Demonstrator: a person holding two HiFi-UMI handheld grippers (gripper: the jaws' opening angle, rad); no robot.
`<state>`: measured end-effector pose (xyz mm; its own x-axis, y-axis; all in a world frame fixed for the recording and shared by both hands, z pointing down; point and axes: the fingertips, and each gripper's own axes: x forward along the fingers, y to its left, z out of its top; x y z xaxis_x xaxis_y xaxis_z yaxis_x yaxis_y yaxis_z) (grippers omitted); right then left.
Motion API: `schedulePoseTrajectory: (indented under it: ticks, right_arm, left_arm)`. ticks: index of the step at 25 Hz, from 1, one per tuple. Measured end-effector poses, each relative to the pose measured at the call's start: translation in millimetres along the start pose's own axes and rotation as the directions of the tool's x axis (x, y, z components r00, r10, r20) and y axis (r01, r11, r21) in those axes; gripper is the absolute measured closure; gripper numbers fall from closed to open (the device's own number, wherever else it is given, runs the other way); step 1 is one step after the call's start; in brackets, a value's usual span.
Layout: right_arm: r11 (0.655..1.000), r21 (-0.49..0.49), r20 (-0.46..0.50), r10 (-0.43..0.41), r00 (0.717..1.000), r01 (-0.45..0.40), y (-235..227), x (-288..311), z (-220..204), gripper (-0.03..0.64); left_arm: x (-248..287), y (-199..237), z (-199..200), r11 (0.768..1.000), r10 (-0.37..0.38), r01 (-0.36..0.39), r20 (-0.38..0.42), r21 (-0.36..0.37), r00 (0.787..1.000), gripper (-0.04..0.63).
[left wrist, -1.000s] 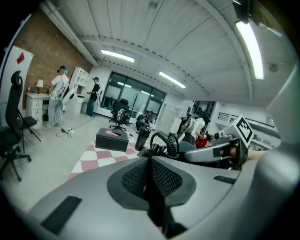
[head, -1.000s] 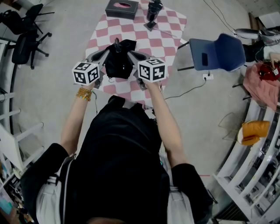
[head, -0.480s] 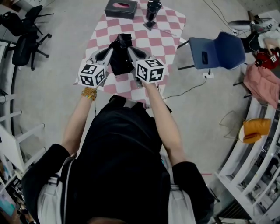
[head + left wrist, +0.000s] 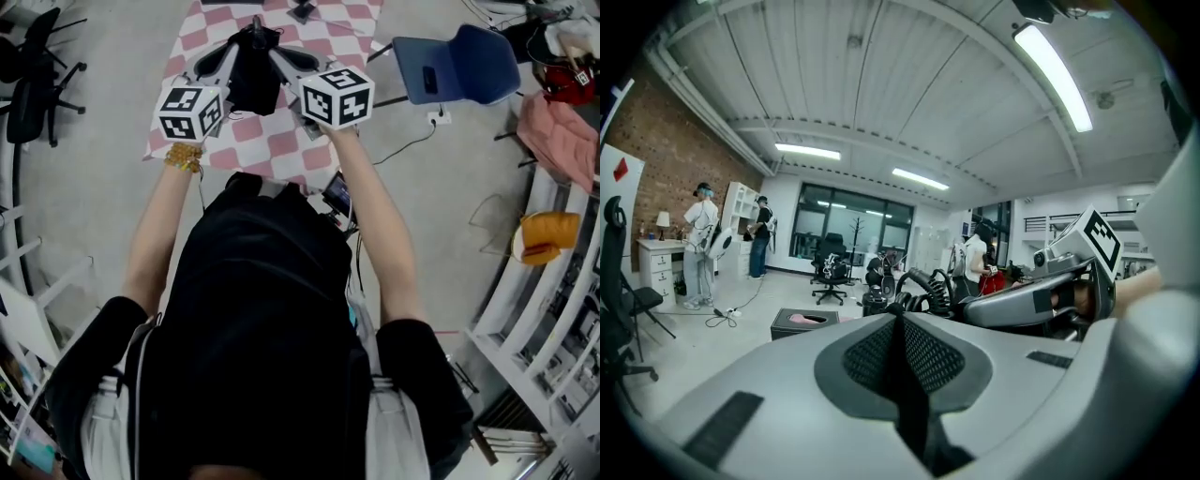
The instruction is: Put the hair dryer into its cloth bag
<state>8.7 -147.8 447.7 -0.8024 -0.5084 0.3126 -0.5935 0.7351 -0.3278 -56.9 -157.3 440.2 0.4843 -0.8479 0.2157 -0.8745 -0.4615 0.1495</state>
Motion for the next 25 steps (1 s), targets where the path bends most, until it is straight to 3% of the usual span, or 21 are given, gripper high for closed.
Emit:
schedulePoseTrajectory:
  ticks: [6, 14, 19, 25]
  right_arm:
    - [0.998, -0.016, 0.053, -0.062, 0.997, 0.063, -11.9, -13.9, 7.8, 0.595]
    - [0.979, -0.108, 0.149, -0.157, 0.976, 0.174, -13.8, -27.2, 25.3, 0.594]
    - [0.933, -0.196, 0.235, -0.255, 0.938, 0.303, -3.9, -30.2, 37.6, 0.594]
    - [0.869, -0.213, 0.318, -0.370, 0.873, 0.446, 7.3, -29.1, 44.7, 0.594]
  left_arm:
    - [5.7, -12.9, 4.6, 0.999, -0.028, 0.027, 0.018, 0.021, 0.999, 0.568]
    - [4.2, -30.8, 26.7, 0.989, -0.032, 0.017, 0.100, 0.148, 0.994, 0.568]
    - [-0.4, -33.5, 33.4, 0.987, -0.007, -0.017, 0.151, 0.161, 0.989, 0.568]
    - [-4.1, -28.5, 35.4, 0.978, 0.025, -0.063, 0.190, 0.197, 0.981, 0.568]
